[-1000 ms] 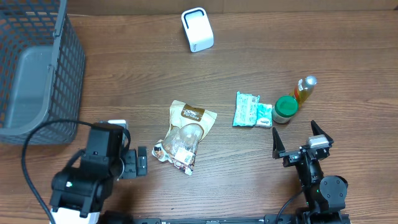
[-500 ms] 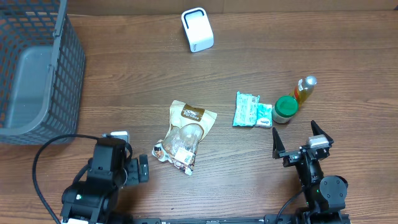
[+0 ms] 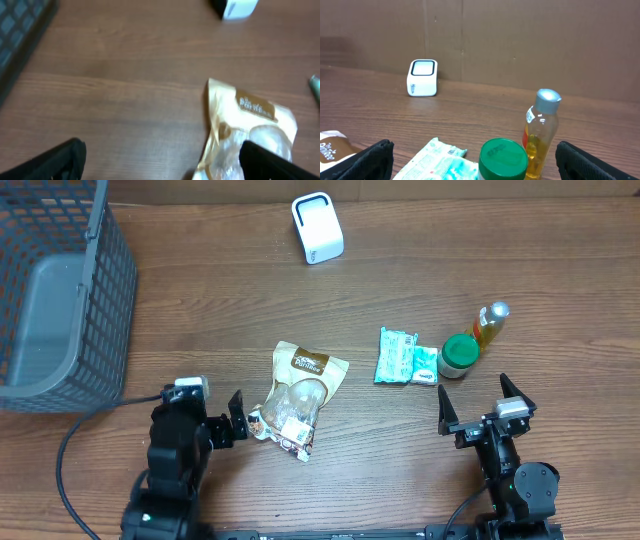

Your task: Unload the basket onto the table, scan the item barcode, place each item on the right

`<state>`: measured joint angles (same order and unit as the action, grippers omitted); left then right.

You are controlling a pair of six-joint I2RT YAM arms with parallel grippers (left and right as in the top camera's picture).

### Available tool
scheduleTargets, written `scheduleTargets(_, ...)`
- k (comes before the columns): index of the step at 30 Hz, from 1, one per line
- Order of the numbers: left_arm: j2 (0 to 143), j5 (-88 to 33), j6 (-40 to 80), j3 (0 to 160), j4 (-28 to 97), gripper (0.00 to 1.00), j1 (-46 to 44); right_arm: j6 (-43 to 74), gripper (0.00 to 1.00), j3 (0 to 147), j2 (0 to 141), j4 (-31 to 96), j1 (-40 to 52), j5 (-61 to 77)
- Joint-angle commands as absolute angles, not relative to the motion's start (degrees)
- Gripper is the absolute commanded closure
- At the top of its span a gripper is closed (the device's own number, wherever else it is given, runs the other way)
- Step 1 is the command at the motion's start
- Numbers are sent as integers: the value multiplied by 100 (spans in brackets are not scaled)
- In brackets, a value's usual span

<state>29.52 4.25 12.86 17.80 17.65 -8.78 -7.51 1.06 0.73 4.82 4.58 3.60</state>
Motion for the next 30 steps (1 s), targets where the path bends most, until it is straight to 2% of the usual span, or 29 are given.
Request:
scheduleTargets(1,2576,-196,1177,1201,1041,0,-644,-757,0,45,16,462,443,311)
scheduleTargets(6,2071,-582,1177,454,-89,1,-480,-760,0,45,16,462,443,311)
scheduleTargets(10,1708,-582,1177,14,-515,1,-480,-760,0,45,16,462,443,311)
scheduleTargets(21,974,-475,727,27,410,0,-460,-757,0,45,16,462,443,311)
scheduleTargets(30,67,-401,421,27,425,0,-292,-757,0,45,16,462,443,311)
